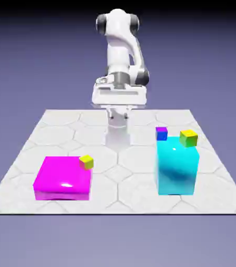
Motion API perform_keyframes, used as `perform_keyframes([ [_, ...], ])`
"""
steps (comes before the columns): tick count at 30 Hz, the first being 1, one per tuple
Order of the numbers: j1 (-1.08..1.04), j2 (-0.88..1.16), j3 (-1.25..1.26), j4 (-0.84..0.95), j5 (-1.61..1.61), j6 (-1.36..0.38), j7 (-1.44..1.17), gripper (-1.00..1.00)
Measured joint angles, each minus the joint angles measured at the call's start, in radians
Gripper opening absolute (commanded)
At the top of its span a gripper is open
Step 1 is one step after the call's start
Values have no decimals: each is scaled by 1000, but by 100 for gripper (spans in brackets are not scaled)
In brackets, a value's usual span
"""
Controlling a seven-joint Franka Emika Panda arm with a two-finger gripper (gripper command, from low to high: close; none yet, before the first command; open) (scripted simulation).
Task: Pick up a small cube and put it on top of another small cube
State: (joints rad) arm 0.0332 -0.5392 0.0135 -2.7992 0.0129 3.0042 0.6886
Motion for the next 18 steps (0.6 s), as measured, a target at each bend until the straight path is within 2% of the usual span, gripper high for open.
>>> perform_keyframes([
  [13, 427, 324, 264, 273, 212, -423, -552, 0],
  [18, 483, 397, 329, 290, 214, -453, -769, 0],
])
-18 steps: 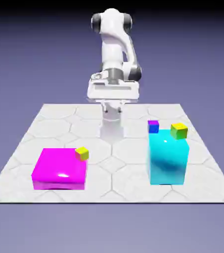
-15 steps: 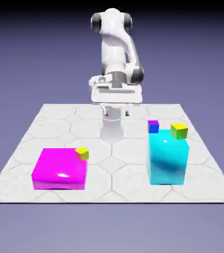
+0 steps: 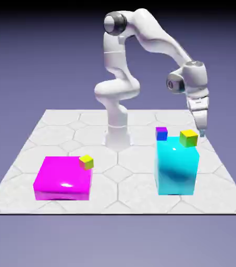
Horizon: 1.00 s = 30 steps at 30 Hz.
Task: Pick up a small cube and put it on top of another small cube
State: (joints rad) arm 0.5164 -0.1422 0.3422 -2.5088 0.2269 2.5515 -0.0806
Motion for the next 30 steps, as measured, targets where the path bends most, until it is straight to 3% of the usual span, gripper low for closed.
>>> perform_keyframes([
  [13, 103, 153, 129, -29, -57, 17, -565, 0],
  [27, -36, 269, 204, -180, -210, 177, -1174, 0],
  [30, -56, 251, 204, -198, -234, 220, -1184, 0],
])
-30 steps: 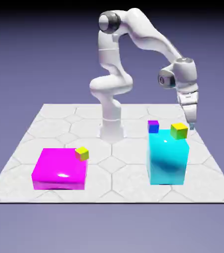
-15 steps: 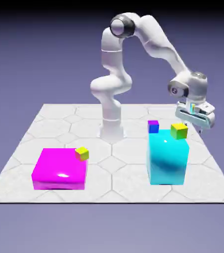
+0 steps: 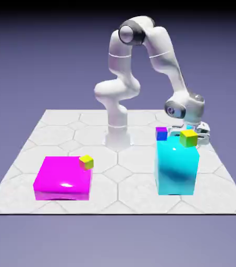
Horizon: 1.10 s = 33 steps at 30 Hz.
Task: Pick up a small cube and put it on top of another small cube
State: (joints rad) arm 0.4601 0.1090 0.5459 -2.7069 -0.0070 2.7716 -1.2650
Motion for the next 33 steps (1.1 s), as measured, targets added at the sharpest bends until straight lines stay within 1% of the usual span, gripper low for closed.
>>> perform_keyframes([
  [7, 207, 229, -253, 41, -223, 183, 162, 0],
  [8, 220, 243, -269, 44, -237, 194, 172, -100],
  [10, 220, 243, -269, 44, -237, 194, 172, -100],
  [17, 13, 14, -16, 3, -14, 10, 10, -100],
  [19, 0, 0, 0, 0, 0, -1, 0, -100],
  [20, 20, 20, 3, 36, 27, 4, 15, -100],
  [33, 346, -183, -462, 325, 62, -418, 407, -100],
])
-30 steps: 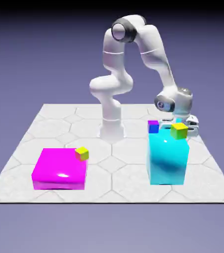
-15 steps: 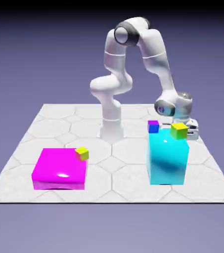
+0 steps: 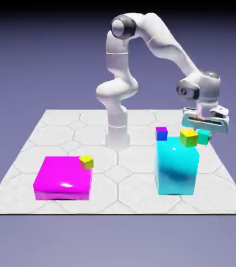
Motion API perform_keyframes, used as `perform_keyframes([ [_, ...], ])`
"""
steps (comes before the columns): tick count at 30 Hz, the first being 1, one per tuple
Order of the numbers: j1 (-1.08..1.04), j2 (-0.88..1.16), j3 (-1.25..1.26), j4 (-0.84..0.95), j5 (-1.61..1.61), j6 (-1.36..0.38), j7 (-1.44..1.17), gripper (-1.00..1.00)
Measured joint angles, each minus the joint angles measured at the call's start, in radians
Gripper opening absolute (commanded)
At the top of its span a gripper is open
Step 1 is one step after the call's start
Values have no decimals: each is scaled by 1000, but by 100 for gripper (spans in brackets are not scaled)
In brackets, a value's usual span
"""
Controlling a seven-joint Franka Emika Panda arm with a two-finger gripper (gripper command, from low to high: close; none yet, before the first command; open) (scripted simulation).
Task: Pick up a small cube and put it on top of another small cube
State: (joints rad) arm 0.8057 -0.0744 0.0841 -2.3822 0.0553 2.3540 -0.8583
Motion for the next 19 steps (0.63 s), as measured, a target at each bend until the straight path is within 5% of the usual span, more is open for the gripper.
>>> perform_keyframes([
  [10, 171, -219, -353, 85, -71, -327, 233, -100],
  [16, 173, -153, -365, -26, -57, -157, 215, -100],
  [17, 173, -147, -366, -35, -56, -142, 214, 100],
  [19, 173, -147, -366, -35, -56, -141, 214, 100],
])
